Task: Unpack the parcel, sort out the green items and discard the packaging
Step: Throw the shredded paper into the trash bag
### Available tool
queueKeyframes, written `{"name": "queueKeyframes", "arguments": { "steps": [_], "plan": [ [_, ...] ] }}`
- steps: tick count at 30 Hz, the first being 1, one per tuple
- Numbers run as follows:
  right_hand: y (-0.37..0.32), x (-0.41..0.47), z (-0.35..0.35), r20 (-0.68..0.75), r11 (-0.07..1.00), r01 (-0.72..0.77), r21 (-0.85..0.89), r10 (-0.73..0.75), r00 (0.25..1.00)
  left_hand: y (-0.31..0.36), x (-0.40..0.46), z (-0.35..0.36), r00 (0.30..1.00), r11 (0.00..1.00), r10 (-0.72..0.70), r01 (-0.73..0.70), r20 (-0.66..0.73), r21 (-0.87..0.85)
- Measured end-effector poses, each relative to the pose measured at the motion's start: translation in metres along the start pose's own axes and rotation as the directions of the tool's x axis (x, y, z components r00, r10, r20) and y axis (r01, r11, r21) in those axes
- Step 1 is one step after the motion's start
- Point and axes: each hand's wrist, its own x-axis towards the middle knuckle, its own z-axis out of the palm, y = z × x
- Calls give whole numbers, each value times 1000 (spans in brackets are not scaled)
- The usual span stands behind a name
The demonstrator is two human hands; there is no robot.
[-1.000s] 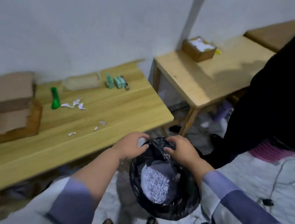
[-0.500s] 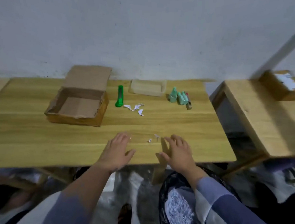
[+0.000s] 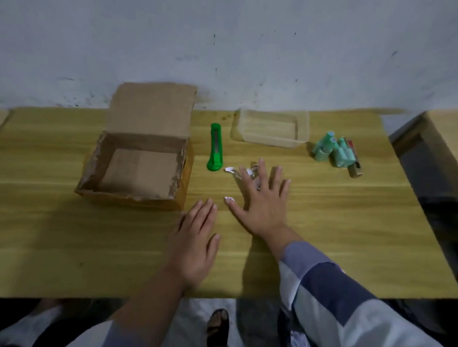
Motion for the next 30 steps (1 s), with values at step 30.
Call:
{"name": "queueKeyframes", "arguments": {
  "steps": [30],
  "plan": [
    [85, -79, -53, -123, 985, -168, 28, 170, 978, 54, 47, 4, 992, 988, 55, -71, 113, 137]
  ]
}}
